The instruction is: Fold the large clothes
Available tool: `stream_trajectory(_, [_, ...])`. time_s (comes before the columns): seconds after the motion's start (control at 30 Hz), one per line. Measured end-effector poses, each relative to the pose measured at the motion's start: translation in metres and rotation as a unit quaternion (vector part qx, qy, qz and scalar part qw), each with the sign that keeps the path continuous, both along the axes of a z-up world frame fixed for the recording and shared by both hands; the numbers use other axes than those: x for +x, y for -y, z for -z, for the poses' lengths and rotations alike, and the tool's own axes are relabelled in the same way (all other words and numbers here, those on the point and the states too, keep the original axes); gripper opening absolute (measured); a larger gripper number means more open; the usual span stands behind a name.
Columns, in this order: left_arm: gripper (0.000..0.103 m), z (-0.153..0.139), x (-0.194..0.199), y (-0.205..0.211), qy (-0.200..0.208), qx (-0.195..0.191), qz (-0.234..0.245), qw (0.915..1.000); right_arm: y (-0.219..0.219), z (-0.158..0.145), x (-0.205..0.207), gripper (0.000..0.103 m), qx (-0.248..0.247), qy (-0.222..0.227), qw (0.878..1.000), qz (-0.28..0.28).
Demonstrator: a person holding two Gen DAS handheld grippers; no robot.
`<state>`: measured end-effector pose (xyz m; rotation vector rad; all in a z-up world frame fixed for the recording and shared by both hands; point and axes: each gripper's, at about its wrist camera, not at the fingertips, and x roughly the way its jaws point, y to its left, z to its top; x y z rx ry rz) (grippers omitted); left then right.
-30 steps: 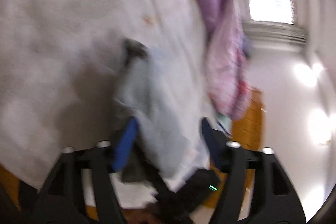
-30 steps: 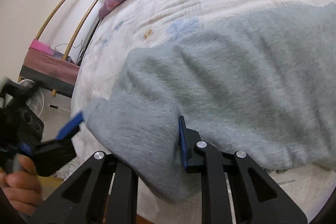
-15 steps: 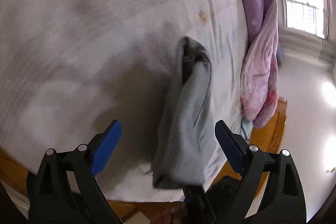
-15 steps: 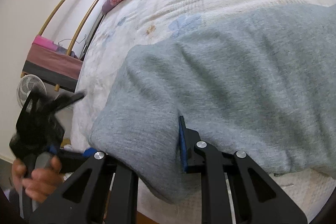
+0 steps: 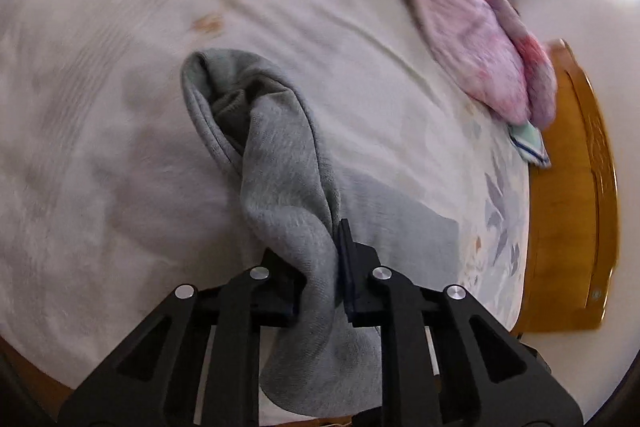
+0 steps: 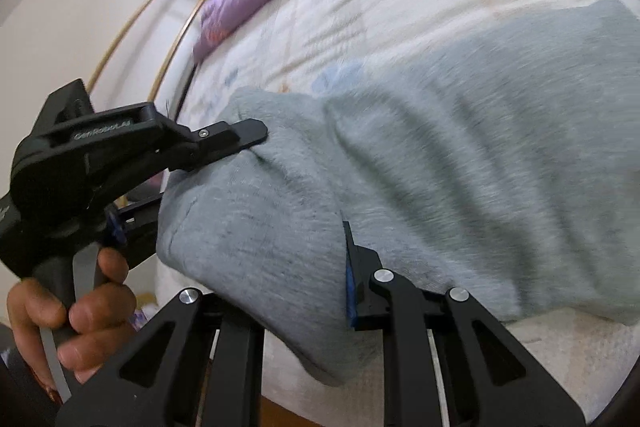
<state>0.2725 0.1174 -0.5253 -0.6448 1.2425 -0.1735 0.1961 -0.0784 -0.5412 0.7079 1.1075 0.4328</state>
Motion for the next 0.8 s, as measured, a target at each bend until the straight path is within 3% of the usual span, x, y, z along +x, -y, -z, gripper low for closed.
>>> stream_trajectory(0.17, [0.014, -0.03, 0.004, 0.066, 0.035, -0.004, 0.056, 0.9978, 0.049, -0.012, -0.008, 0.014, 0.028, -0.005, 0.998, 0.062])
stream_trajectory(0.3, [0.013, -0.036, 0.009, 0.129, 0.043, -0.011, 0.108, 0.9932, 0.098, -0.012, -0.017, 0.014, 0.049, -0.017, 0.991, 0.122])
stream_trajectory(0.53, [0.015, -0.021, 0.021, 0.235, 0.03, -0.041, 0.193, 0.9798, 0.185, 0.011, -0.038, 0.012, 0.111, -0.056, 0.964, 0.236])
stream_trajectory(0.57, [0.024, -0.019, 0.023, 0.246, 0.026, -0.042, 0.199, 0.9788, 0.193, 0.016, -0.04, 0.012, 0.117, -0.065, 0.96, 0.247])
stream_trajectory(0.63, [0.059, -0.017, 0.025, 0.255, 0.027, -0.05, 0.195, 0.9792, 0.207, 0.03, -0.041, 0.011, 0.125, -0.087, 0.954, 0.259])
stream_trajectory(0.67, [0.066, -0.018, 0.025, 0.252, 0.033, -0.058, 0.179, 0.9816, 0.212, 0.035, -0.041, 0.01, 0.127, -0.093, 0.951, 0.265])
stream_trajectory(0.8, [0.071, -0.021, 0.026, 0.228, 0.037, -0.07, 0.14, 0.987, 0.23, 0.057, -0.042, 0.01, 0.146, -0.131, 0.939, 0.282])
